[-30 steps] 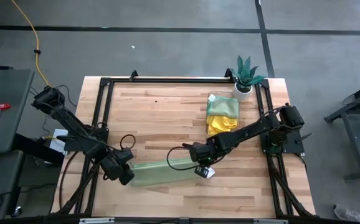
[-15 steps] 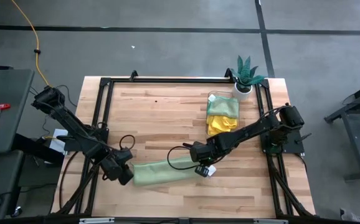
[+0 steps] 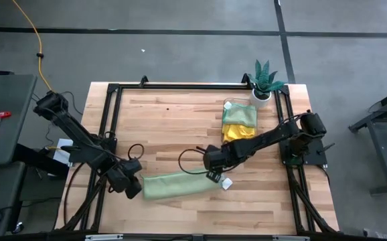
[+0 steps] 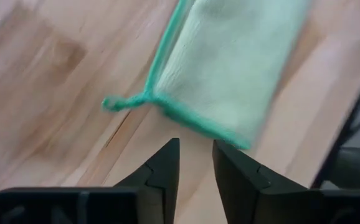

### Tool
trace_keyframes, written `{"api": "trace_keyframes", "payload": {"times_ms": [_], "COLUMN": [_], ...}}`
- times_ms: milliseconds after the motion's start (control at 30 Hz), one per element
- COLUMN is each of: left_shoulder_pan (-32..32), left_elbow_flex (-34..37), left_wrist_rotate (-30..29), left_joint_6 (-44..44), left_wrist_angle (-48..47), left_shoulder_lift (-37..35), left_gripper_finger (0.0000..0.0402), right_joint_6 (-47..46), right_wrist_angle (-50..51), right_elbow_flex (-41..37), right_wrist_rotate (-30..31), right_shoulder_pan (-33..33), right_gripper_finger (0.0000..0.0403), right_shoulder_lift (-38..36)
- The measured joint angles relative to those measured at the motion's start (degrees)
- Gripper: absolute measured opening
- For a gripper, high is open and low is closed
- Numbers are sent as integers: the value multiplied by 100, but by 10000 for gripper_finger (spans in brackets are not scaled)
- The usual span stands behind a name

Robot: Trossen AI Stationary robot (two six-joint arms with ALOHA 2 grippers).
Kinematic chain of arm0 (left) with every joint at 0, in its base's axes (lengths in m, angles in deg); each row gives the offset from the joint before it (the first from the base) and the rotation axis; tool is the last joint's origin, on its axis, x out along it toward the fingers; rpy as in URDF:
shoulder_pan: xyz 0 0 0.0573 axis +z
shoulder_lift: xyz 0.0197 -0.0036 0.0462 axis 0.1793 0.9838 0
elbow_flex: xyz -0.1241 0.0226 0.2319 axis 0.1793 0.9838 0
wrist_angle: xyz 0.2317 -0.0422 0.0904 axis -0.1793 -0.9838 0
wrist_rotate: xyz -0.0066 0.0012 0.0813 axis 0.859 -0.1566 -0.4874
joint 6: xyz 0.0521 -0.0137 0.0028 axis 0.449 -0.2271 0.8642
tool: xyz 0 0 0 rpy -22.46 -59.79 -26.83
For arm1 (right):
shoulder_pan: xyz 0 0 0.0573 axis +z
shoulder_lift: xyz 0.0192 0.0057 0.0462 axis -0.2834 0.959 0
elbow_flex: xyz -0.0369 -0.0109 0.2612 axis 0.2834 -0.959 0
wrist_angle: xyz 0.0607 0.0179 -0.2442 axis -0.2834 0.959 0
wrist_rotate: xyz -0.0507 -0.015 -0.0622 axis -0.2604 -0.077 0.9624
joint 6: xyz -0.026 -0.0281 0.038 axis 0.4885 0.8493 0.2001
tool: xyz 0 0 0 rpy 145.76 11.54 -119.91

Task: Fold microfiber towels
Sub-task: Fold the green microfiber towel

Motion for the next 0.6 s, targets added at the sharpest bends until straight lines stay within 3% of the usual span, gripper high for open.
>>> {"api": "trace_keyframes", "payload": {"times_ms": [133,300,500,600], "left_shoulder_pan": [-14,-115,-115,-129], "left_elbow_flex": [0,-2,-4,-2], "left_wrist_rotate": [-491,-1068,-1037,-849], "left_joint_6": [383,1099,1400,1539], "left_wrist_angle": [64,463,974,1594], "left_shoulder_lift": [-517,-940,-384,144], "left_gripper_finger": [99,103,104,104], "right_joint_6": [228,741,744,467], "right_wrist_angle": [58,499,1281,956], "right_elbow_flex": [-1,1,-3,-308], "right_wrist_rotate": [-49,-343,-550,-700], "right_shoulder_pan": [-35,160,544,670], "right_gripper_finger": [204,211,211,211], "right_shoulder_lift": [-94,-239,-278,-387]}}
